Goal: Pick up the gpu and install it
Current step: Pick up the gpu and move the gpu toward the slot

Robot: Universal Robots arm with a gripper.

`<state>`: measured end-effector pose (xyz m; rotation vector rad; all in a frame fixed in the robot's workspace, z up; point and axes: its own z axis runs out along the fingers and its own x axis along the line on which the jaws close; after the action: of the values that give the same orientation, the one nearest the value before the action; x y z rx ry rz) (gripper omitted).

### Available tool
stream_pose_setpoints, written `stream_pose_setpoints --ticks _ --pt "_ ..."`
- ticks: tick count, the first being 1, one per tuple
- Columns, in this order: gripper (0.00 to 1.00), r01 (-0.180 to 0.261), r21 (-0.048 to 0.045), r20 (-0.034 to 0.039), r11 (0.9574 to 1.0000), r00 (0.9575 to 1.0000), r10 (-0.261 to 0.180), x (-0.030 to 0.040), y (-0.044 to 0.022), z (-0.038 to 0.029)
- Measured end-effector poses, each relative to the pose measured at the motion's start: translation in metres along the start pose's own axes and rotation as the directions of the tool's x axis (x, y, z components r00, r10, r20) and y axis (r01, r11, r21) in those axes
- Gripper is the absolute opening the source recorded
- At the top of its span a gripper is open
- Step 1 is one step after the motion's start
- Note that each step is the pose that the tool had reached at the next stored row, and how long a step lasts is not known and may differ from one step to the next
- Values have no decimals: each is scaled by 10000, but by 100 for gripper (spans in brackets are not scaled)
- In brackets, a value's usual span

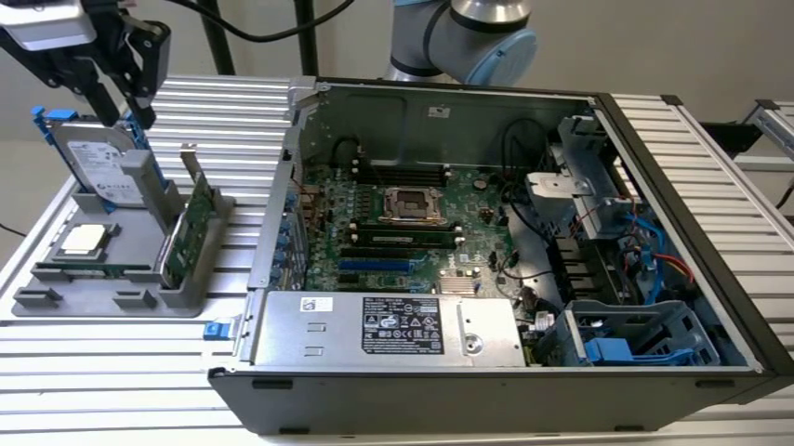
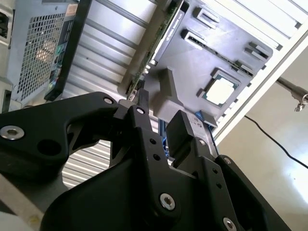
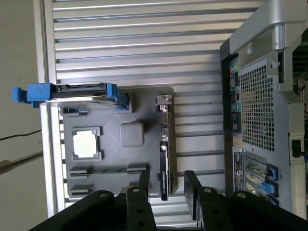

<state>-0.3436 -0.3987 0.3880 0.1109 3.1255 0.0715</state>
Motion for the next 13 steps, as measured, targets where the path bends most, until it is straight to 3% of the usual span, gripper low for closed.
stream_pose_setpoints --ticks 13 --pt "100 -4 5 -79 10000 10000 4 -22 -1 30"
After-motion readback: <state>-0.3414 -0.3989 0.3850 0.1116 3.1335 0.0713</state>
